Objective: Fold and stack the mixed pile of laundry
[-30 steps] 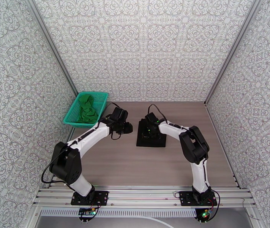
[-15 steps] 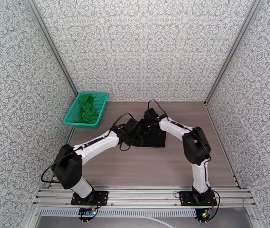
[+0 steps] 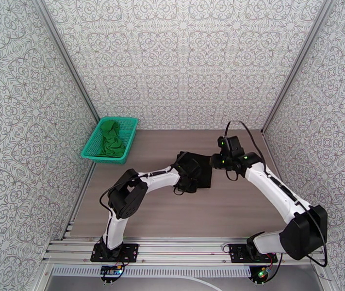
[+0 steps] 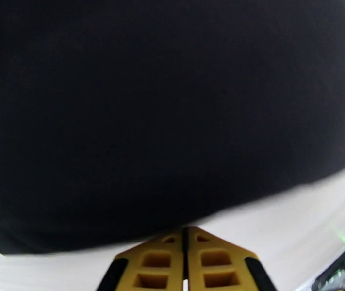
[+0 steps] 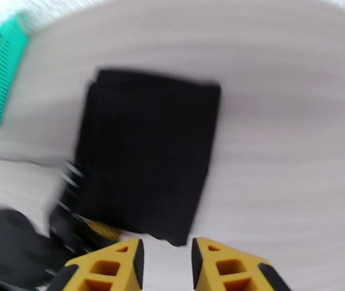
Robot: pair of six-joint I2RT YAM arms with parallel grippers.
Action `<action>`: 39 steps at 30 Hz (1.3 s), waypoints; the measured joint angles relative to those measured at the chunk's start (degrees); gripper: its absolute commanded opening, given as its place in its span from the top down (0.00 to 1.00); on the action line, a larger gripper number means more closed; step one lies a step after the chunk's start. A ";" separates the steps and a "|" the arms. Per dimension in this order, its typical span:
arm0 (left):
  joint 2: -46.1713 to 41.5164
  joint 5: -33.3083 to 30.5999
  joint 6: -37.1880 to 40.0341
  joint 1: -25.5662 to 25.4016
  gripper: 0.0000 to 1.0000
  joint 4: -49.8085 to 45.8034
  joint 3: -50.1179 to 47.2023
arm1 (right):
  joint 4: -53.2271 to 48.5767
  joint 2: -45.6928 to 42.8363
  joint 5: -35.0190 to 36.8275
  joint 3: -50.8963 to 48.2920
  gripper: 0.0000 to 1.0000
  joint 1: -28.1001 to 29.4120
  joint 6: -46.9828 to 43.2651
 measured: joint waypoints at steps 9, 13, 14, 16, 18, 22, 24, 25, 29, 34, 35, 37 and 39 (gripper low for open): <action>5.77 -2.78 3.34 6.60 0.89 -5.97 9.60 | 4.94 3.89 -4.63 -1.62 0.67 -0.13 1.14; 11.65 -5.20 6.54 11.02 0.88 -10.21 19.69 | 7.43 5.57 -7.23 -1.66 0.67 -0.13 2.51; 13.35 -5.73 7.23 12.20 0.87 -11.13 22.69 | 7.96 5.73 -7.87 -1.68 0.67 -0.13 2.91; 16.31 -6.23 8.76 14.27 0.86 -12.57 27.71 | 9.11 5.81 -8.94 -1.95 0.67 -0.13 3.48; 19.98 -6.47 10.32 16.00 0.85 -14.01 34.18 | 10.36 5.92 -9.92 -2.43 0.67 -0.13 4.04; 27.82 -6.40 12.83 17.75 0.85 -16.20 47.82 | 12.68 7.41 -12.00 -3.54 0.66 0.33 5.55; 30.84 -6.38 13.55 17.86 0.84 -16.74 53.13 | 13.62 8.90 -12.50 -3.56 0.66 1.22 6.16; 31.58 -6.40 13.81 17.86 0.85 -16.72 54.40 | 14.10 9.84 -12.66 -3.54 0.66 1.90 6.32; 30.95 -6.58 14.01 17.92 0.85 -14.95 52.83 | 13.20 15.17 -12.68 -1.16 0.57 5.07 6.64; 17.49 -7.78 13.55 18.91 0.77 -8.02 31.43 | 9.38 24.15 -10.23 9.16 0.32 8.55 6.88; 13.42 -8.31 13.22 19.41 0.75 -6.82 26.53 | 8.79 25.46 -9.70 10.93 0.17 9.25 7.23; 4.31 -9.27 12.57 20.98 0.71 -5.90 18.60 | 8.11 27.69 -9.01 13.75 0.08 10.64 8.02; -4.46 -10.01 12.15 22.93 0.69 -5.25 13.94 | 7.50 29.97 -8.81 16.33 0.07 12.11 8.94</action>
